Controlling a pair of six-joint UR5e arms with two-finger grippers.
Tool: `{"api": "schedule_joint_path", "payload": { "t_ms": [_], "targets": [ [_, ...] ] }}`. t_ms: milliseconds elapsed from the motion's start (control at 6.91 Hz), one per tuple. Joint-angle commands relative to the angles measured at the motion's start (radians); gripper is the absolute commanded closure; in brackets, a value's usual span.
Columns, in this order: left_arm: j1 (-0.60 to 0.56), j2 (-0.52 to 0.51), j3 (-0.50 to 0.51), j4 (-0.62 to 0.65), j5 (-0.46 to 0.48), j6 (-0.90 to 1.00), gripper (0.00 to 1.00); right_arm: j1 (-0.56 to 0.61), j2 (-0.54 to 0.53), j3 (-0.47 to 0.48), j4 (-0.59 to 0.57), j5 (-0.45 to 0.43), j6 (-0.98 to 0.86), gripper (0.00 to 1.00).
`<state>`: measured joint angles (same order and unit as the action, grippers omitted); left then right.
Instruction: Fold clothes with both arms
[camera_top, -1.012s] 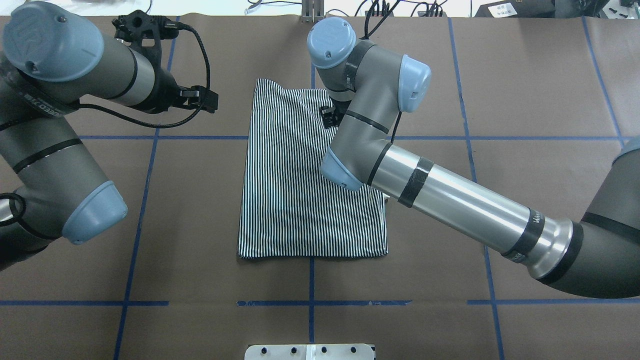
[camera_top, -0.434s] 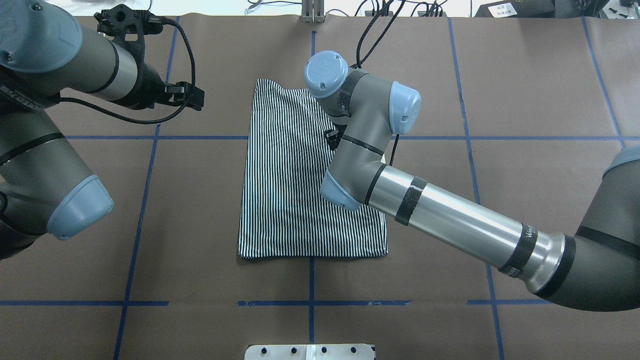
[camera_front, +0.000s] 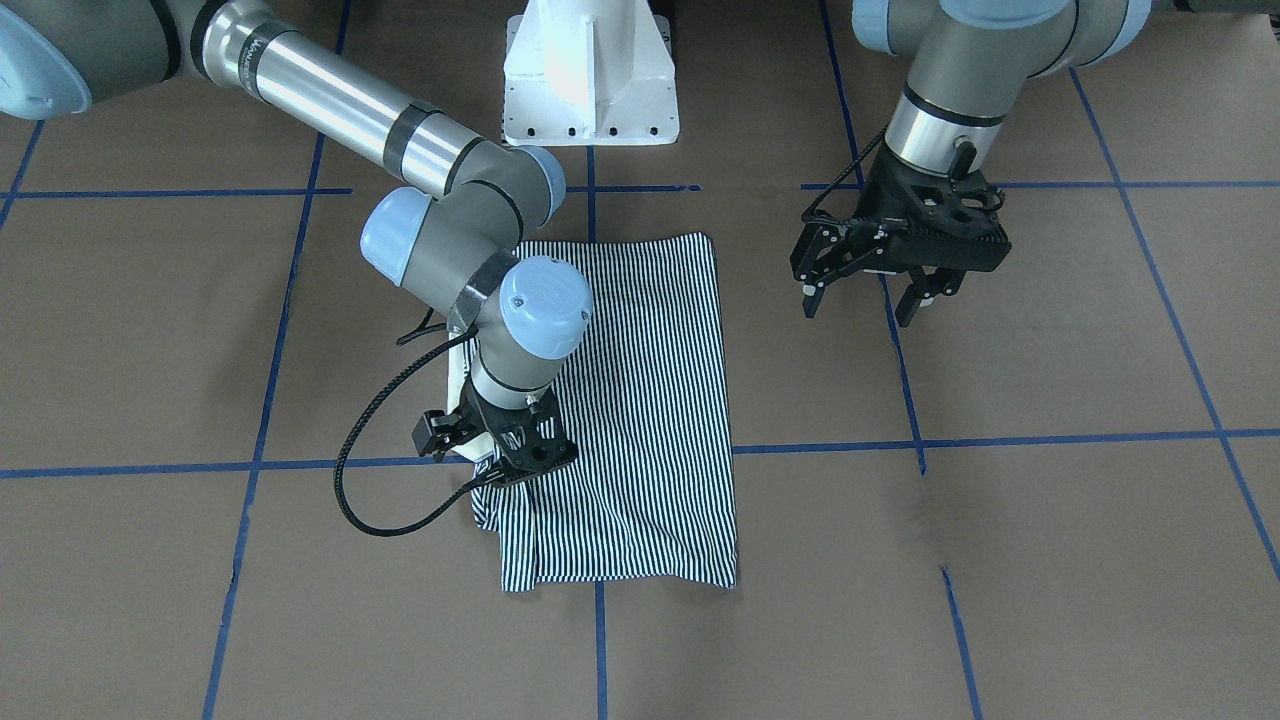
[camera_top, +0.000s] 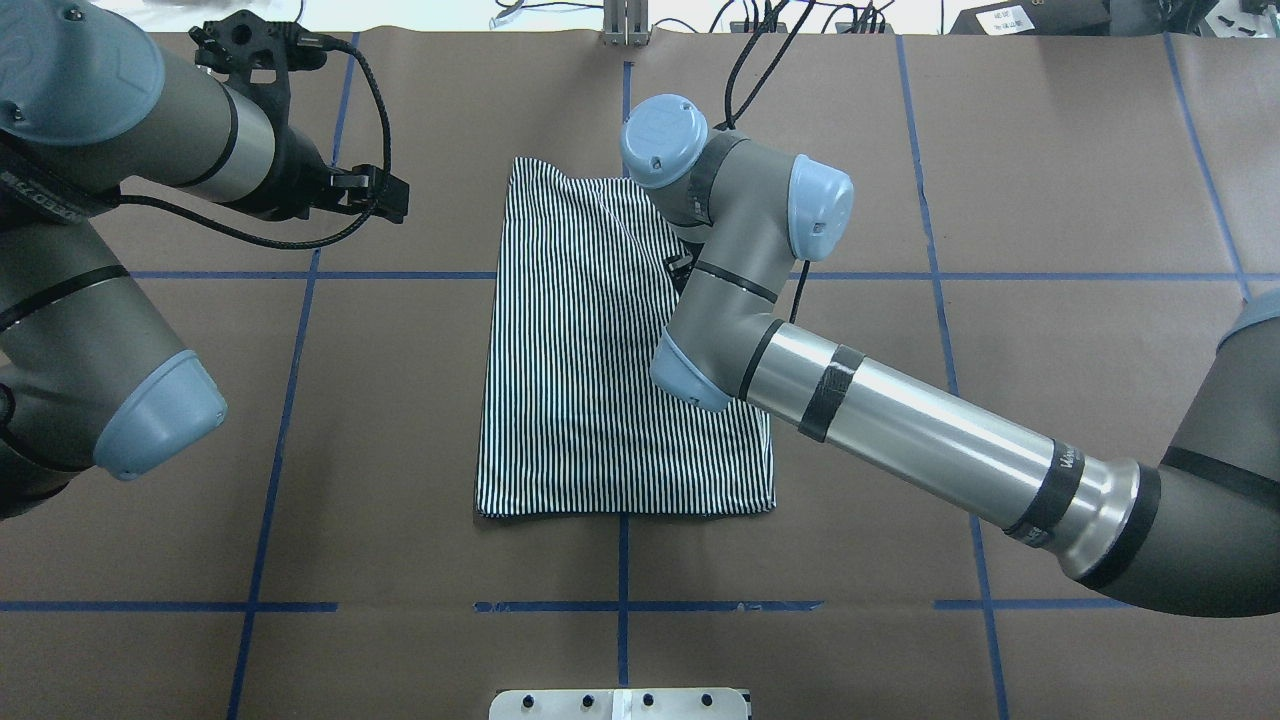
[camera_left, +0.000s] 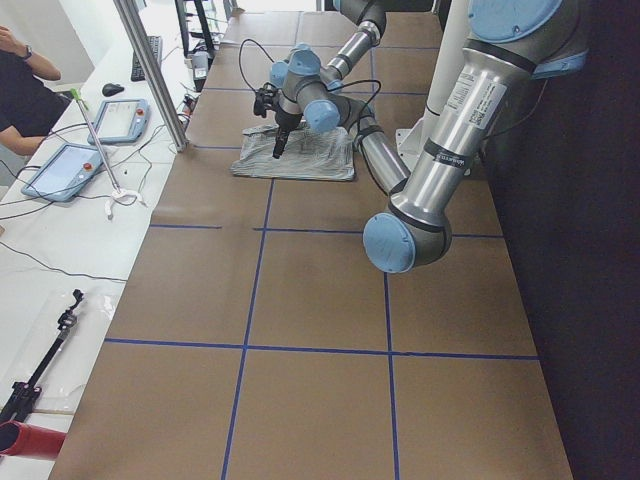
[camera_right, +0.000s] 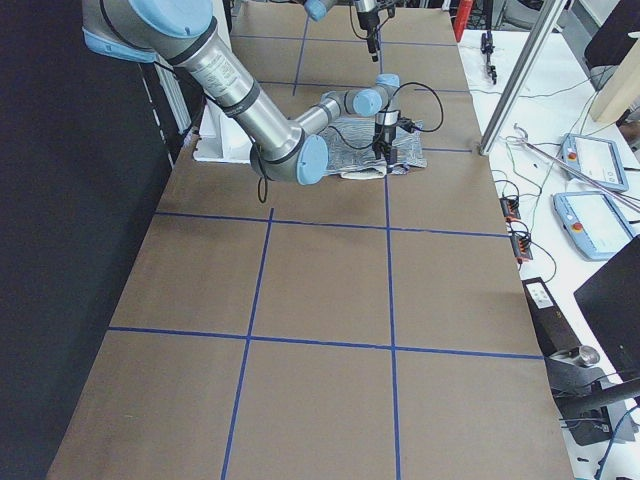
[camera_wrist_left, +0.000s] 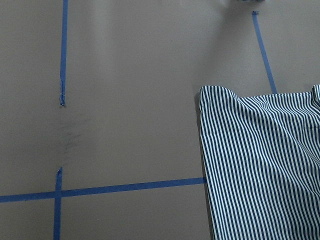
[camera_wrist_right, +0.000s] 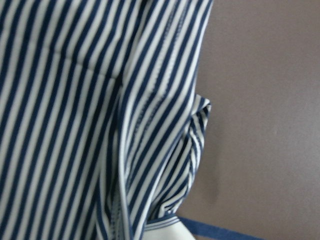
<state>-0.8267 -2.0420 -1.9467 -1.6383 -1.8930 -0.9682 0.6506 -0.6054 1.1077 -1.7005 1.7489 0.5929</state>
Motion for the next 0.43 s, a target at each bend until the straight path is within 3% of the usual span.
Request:
{"api": "schedule_joint_path", "payload": {
  "t_ms": [0, 145, 289],
  "targets": [
    [0.003, -0.004, 0.0, 0.0, -0.001, -0.006, 0.0, 0.065, -0.043, 0.012, -0.004, 0.004, -0.085, 0.0],
    [0.004, -0.01, -0.001, 0.0, -0.001, -0.012, 0.0, 0.126, -0.135, 0.071, 0.007, 0.009, -0.173, 0.0],
    [0.004, -0.007, -0.003, -0.002, 0.0, -0.009, 0.0, 0.202, -0.149, 0.108, 0.004, 0.065, -0.242, 0.0]
  ]
}}
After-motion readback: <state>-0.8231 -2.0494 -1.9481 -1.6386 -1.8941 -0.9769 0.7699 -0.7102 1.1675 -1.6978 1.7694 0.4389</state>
